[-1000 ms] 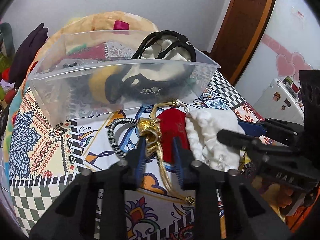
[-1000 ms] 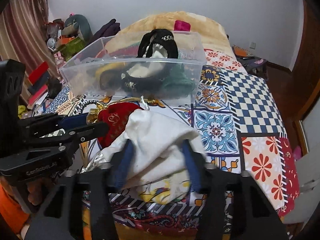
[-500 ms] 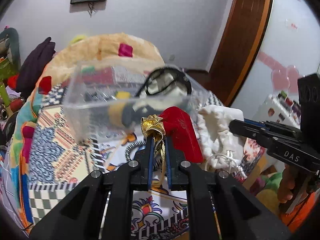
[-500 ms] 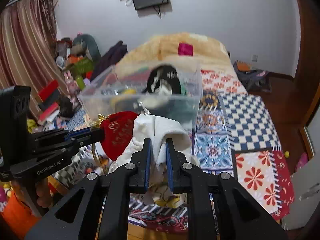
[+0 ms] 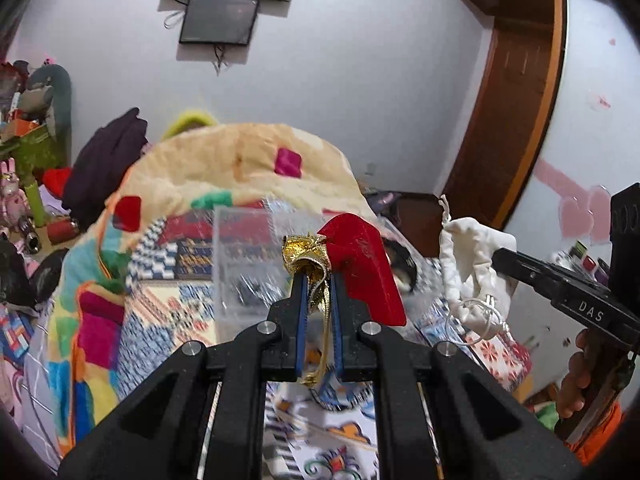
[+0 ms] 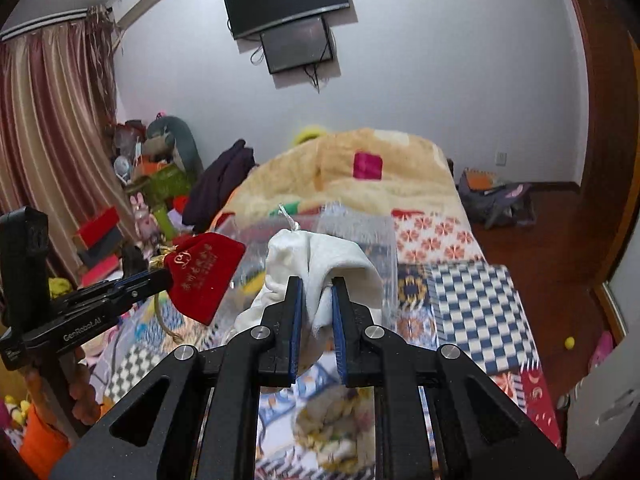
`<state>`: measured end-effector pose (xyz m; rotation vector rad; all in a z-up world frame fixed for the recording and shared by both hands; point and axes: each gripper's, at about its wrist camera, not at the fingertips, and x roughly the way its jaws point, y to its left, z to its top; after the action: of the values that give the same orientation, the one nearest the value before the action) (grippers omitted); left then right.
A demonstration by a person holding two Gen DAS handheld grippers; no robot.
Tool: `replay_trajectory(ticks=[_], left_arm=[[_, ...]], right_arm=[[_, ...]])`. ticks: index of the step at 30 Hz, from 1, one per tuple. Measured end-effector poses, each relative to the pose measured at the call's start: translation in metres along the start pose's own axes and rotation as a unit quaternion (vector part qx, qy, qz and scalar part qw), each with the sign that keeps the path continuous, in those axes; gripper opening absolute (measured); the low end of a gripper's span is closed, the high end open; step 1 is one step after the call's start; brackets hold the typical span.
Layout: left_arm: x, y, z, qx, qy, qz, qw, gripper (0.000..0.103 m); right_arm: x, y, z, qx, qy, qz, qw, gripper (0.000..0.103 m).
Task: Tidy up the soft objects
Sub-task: 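Drop the red pouch into the box with left tool while right drops the cloth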
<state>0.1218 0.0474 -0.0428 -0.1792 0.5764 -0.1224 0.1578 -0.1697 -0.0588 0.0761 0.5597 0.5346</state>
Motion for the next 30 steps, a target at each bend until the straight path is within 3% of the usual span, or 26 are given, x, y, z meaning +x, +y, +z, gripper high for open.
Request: replay_trajectory(ticks=[6, 12, 30], left_arm=[[0.012, 0.006, 0.020, 0.004, -0.011, 0.024, 0.9997, 0.010], [0.034, 0.008, 0.026, 0.012, 0.002, 0.044, 0.9990, 0.010], [0.103, 0.017, -0.004, 0.026, 0.095, 0.052, 0.9938, 0.010]], right_arm=[[0.021, 0.012, 0.020, -0.015, -0.011, -0.007, 1.000, 0.013], [0.046, 0.020, 0.031, -0.028, -0.005, -0.012, 1.000, 0.013], [0.119, 0.017, 0.011, -0.049, 0.096, -0.030, 0.994, 0.013]])
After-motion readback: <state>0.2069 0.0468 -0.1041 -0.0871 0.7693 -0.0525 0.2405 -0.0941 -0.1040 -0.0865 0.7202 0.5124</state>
